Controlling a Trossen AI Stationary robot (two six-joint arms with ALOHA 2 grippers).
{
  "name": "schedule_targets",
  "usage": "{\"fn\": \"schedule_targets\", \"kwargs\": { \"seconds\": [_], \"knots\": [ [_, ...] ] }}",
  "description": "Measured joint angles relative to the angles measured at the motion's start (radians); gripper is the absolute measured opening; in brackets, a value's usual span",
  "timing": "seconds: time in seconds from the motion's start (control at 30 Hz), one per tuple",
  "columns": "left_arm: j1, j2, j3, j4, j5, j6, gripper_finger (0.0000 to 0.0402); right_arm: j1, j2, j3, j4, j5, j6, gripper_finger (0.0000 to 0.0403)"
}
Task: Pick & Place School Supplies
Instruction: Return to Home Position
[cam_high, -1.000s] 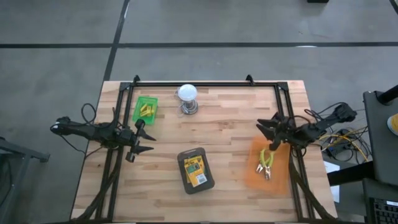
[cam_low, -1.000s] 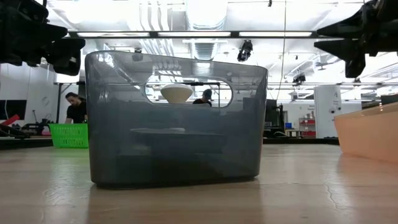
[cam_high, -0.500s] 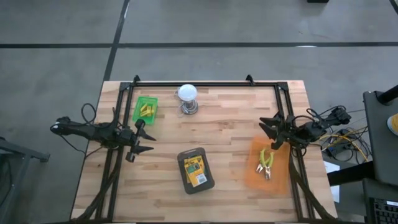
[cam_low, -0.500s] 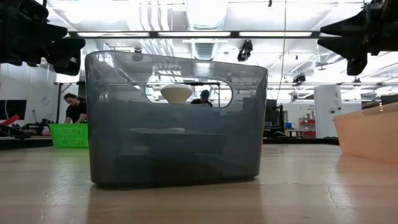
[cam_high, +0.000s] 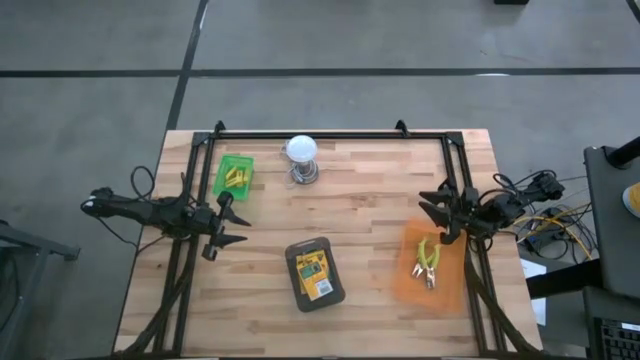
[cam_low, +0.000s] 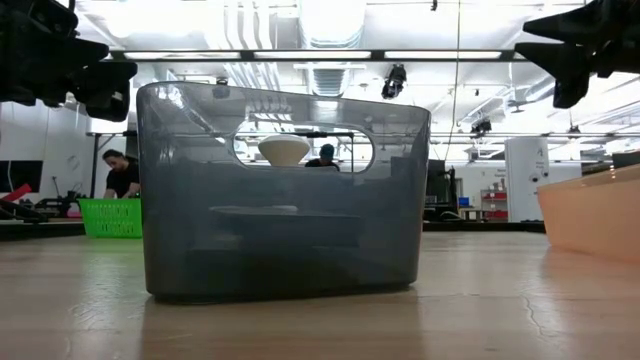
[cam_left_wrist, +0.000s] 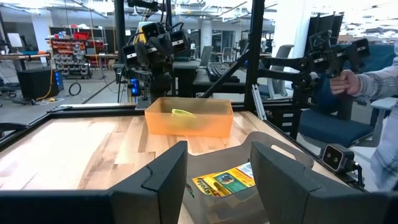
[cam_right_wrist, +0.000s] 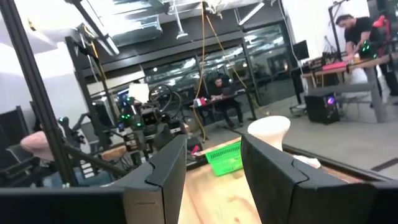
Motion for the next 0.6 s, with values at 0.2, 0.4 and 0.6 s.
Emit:
{"fn": "schedule_targets", "kwargs": {
  "seconds": [0.2,0.4,0.6],
  "knots": [
    [0.000,0.000,0.000,0.000,0.000,0.000,0.0181,0.000,0.002,0.000,0.000,0.007,-0.025,0.0148],
    [0.000,0.000,0.000,0.000,0.000,0.000,0.0181,0.000,0.002,0.000,-0.006,0.008,0.051,0.0148],
    [0.000,0.000,0.000,0.000,0.000,0.000,0.0181,0.000,0.002,0.000,-0.011,0.008,0.055,0.0148]
  ]
}}
